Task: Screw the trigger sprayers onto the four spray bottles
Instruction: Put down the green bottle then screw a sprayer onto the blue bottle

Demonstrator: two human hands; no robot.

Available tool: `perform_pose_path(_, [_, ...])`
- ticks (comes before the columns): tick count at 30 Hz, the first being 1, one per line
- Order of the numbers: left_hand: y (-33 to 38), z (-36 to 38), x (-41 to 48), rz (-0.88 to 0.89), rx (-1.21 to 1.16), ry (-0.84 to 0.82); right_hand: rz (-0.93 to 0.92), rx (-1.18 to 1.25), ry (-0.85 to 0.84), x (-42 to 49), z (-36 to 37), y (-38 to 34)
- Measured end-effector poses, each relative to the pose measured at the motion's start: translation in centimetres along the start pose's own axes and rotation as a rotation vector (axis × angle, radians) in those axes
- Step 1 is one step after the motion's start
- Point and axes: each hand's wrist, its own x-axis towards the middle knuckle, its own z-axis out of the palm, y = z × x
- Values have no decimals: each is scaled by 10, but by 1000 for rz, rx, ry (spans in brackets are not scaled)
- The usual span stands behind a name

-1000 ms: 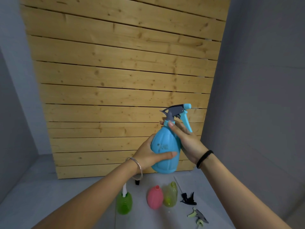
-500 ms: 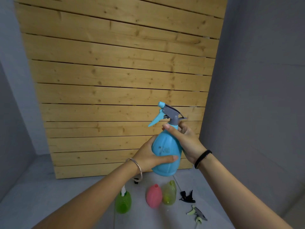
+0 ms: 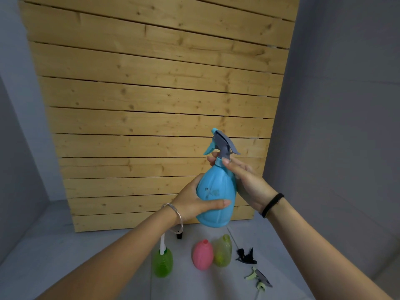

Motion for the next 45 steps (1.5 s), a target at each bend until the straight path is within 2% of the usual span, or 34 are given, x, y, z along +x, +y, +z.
perform_pose_path(5, [-2, 2, 0, -7, 27, 7, -41, 37, 170, 3, 7, 6])
perform_pose_path(10, [1, 1, 2, 9, -7, 46, -28, -11, 89, 2, 6, 3])
perform_pose_path(14, [3, 0, 3, 0, -33, 8, -66, -68, 149, 4, 7, 0])
perform_pose_path(17, [6, -7, 3, -59, -39, -51, -58, -25, 164, 3, 4, -4])
perform_pose_path(19, [6, -4, 4, -67, 22, 3, -56, -6, 183, 3, 5, -2])
perform_pose_path(23, [6, 13, 4, -5, 85, 213, -108, -65, 298, 8, 11, -1])
perform_pose_path(25, [7, 11, 5, -12, -4, 174, -134, -87, 323, 9, 10, -6])
perform_pose_path(28, [11, -1, 5, -55, -148, 8, -124, -56, 246, 9, 7, -11])
perform_pose_path(30, [10, -3, 5, -37, -124, -25, -111, -55, 206, 9, 7, -10])
perform_pose_path(34, [10, 9, 3, 72, 35, 226, -124, -21, 283, 9, 8, -9])
perform_pose_path(35, [10, 9, 3, 88, 47, 240, -130, -13, 300, 8, 6, -10])
perform_pose_path(40, [14, -4, 3, -38, -162, -70, -94, 12, 194, 6, 2, -18])
perform_pose_path(41, [13, -3, 3, -35, -140, -55, -88, 12, 193, 6, 3, -16])
perform_pose_path(45, [13, 7, 2, 56, 76, 177, -103, 15, 271, 8, 4, -15])
